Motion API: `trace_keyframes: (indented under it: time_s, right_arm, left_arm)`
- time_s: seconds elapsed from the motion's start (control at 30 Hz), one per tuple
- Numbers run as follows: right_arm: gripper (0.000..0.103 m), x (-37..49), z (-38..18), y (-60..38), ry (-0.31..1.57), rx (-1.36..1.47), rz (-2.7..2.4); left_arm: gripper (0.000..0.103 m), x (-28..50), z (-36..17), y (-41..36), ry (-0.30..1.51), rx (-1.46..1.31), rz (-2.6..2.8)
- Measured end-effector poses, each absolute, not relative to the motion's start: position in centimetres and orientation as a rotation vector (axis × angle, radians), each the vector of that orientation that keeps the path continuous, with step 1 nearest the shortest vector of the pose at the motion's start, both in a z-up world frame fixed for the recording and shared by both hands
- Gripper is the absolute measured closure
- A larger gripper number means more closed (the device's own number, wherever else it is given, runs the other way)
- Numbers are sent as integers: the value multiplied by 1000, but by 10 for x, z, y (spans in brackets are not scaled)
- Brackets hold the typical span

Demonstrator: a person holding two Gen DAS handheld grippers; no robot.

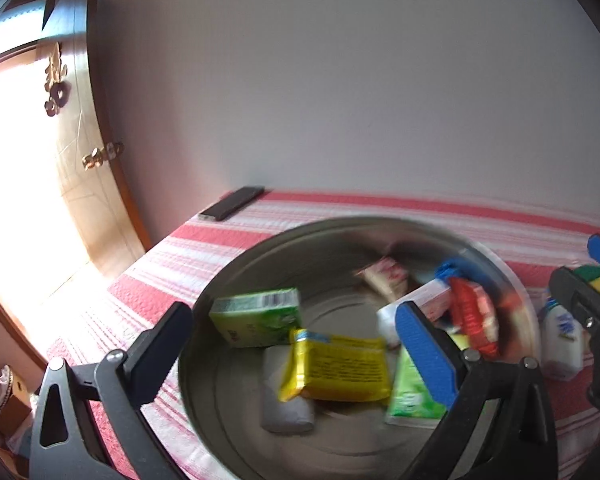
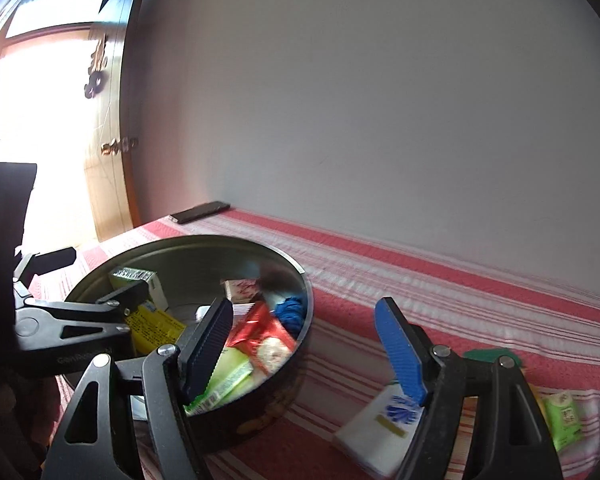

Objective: Organize objects
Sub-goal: 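Grasp the white Vinda tissue pack with left gripper while right grasps green tissue pack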

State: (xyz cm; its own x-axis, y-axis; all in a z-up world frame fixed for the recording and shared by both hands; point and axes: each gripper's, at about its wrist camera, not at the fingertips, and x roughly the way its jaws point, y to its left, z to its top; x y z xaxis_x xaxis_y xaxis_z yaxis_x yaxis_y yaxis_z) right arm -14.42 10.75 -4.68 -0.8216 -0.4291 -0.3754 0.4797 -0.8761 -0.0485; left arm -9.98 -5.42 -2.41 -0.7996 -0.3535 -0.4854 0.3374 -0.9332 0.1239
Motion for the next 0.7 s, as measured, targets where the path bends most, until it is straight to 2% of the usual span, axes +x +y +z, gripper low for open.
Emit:
trace_keyframes:
  time_s: [0.17,0.5,0.7]
  right_arm:
    - [27,-142,-48,148,208,474,-2738]
    - [27,-165,-62,259,7,611,-3015]
    - [27,-178,-75,303,-70,751,-3087]
  left_arm:
    - [0,-93,-15,-6,-103,701,-2817]
    - [0,-111,-37,108,-364,827,-2991]
    - [1,-131,-48,140,-429,946,-3038]
